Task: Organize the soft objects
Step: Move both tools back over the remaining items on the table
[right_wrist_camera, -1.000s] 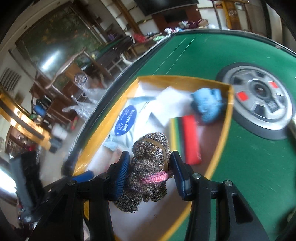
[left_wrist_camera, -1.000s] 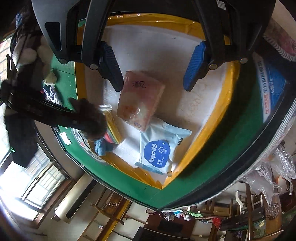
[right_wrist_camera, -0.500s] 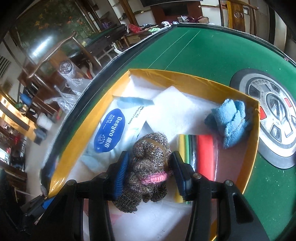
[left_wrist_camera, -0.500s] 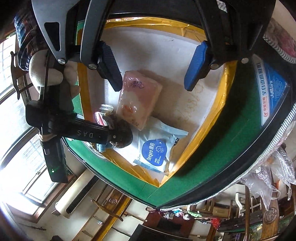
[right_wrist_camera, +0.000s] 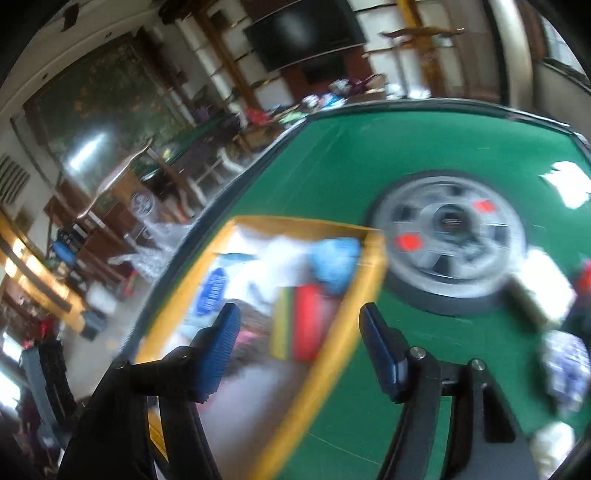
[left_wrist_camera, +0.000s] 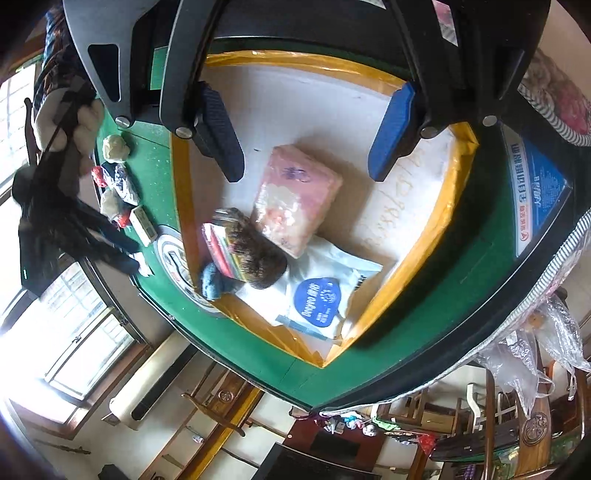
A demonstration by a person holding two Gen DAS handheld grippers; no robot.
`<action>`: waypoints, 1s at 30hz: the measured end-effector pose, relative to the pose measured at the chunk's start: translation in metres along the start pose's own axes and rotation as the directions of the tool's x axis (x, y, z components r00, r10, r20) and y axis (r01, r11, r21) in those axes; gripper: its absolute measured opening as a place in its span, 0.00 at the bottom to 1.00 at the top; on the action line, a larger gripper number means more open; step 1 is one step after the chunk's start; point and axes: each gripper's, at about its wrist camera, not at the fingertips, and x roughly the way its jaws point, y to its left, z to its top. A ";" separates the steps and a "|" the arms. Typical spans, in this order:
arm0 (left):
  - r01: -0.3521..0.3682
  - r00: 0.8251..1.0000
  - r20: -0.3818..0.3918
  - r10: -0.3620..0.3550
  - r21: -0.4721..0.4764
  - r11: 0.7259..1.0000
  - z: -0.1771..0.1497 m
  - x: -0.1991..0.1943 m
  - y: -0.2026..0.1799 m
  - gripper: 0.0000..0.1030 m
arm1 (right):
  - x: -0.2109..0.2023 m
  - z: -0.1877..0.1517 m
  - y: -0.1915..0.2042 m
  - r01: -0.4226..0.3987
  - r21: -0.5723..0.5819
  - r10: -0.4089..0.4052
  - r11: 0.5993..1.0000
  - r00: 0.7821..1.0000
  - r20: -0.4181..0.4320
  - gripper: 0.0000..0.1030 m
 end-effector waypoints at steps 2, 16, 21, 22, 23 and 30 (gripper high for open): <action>0.013 1.000 -0.002 -0.013 0.009 1.000 -0.002 -0.001 -0.006 0.67 | -0.021 -0.005 -0.025 0.039 0.034 -0.040 0.999 0.999 0.024 0.60; 0.123 0.991 -0.066 -0.112 0.195 0.973 -0.023 0.011 -0.086 0.67 | -0.144 -0.064 -0.194 0.242 0.314 -0.283 0.918 0.955 0.090 0.62; 0.154 0.987 -0.093 -0.133 0.283 0.947 -0.034 0.011 -0.119 0.67 | -0.151 -0.072 -0.229 0.224 0.413 -0.303 0.883 0.943 0.137 0.62; 0.160 0.986 -0.101 -0.136 0.301 0.940 -0.036 0.012 -0.127 0.67 | -0.152 -0.073 -0.237 0.217 0.430 -0.304 0.876 0.942 0.143 0.62; 0.167 0.984 -0.111 -0.139 0.318 0.933 -0.039 0.014 -0.134 0.67 | -0.152 -0.074 -0.245 0.211 0.450 -0.307 0.868 0.940 0.151 0.62; 0.204 0.972 -0.184 -0.143 0.373 0.905 -0.053 0.030 -0.175 0.68 | -0.175 -0.078 -0.281 0.167 0.547 -0.337 0.820 0.914 0.227 0.63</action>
